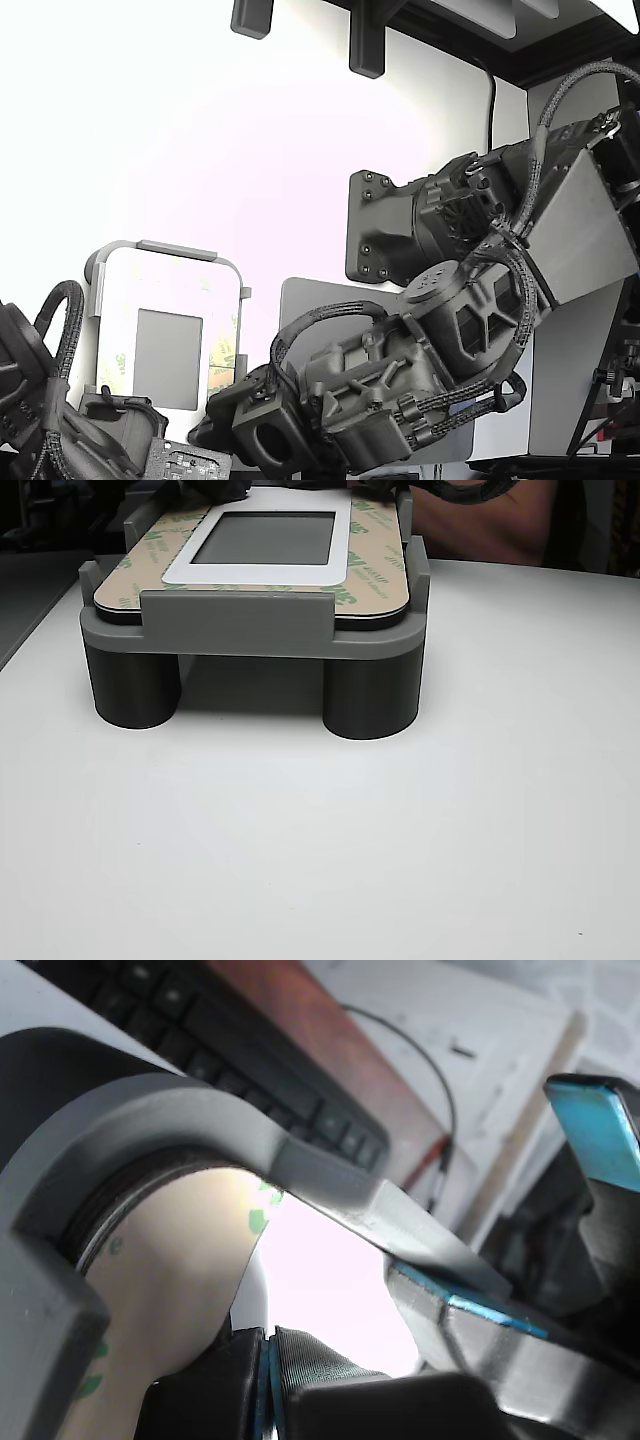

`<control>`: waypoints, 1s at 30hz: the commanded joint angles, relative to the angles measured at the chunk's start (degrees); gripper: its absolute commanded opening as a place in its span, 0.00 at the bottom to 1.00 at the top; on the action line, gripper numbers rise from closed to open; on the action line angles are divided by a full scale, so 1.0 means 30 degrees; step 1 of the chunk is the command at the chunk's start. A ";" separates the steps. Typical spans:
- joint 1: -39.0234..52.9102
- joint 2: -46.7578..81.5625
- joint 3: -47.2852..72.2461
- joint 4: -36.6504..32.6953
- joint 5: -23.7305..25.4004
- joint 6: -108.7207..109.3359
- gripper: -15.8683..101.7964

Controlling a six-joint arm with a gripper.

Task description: Peel off protective film from adhesive tape.

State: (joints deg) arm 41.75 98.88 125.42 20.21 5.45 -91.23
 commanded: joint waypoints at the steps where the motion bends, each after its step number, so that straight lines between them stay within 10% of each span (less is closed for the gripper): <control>1: 0.0059 0.0176 -0.0557 -0.0059 -0.0088 0.0059 0.06; 30: 0.0498 -0.0146 -0.1436 0.0674 0.0264 0.0322 0.06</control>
State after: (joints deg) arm 43.15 97.38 122.78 22.24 6.50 -90.26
